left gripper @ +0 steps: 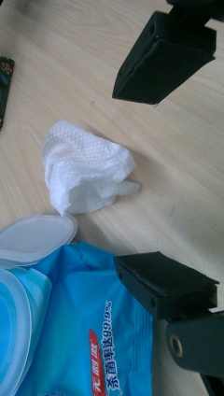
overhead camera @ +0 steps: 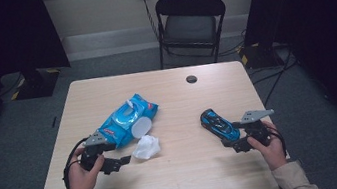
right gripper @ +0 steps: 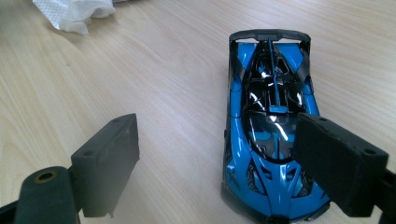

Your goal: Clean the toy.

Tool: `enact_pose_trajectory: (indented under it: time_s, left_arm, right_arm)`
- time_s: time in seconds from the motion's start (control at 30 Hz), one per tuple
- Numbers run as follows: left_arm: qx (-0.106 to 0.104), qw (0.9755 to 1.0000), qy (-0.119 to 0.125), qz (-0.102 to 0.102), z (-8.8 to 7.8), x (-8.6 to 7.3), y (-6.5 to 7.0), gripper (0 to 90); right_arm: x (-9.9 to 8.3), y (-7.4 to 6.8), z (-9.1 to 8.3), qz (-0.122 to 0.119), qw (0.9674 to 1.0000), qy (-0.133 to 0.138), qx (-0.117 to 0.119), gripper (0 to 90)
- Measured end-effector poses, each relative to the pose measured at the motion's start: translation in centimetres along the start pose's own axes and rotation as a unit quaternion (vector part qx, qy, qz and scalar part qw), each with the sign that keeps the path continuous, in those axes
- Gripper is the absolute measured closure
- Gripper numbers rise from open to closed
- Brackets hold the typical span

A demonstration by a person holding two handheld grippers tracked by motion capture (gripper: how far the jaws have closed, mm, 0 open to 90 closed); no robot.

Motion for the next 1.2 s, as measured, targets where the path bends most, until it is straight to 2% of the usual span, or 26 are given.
enact_pose_trajectory:
  time_s: [0.2,0.43,0.63,1.2]
  left_arm:
    - [-0.003,1.0000,-0.007,-0.003,0.0,-0.7,0.0,16.4]
    - [-0.002,1.0000,-0.005,-0.002,-0.2,-1.3,-0.1,16.5]
    - [0.001,1.0000,-0.003,-0.009,-0.6,-1.9,-0.4,16.4]
    - [0.001,0.9999,0.004,-0.010,-1.7,-3.3,-0.6,16.4]
  right_arm:
    - [-0.6,-0.1,-0.2,-0.001,1.0000,-0.003,0.002,14.1]
    - [-1.2,0.0,-0.7,0.001,1.0000,-0.006,0.003,14.1]
    - [-1.8,0.2,-1.1,0.005,1.0000,-0.007,0.000,14.2]
    - [-3.3,-0.2,-2.0,0.003,0.9999,-0.014,0.007,14.1]
Point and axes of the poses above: each handheld gripper's, and its own axes: z roughly forward along the jaws, x roughly out of its top, y roughly to its right, the point moved 7 cm from there along z, roughly forward along the jaws, and after that the axes turned 7 degrees about z, right-handed, at the moved point
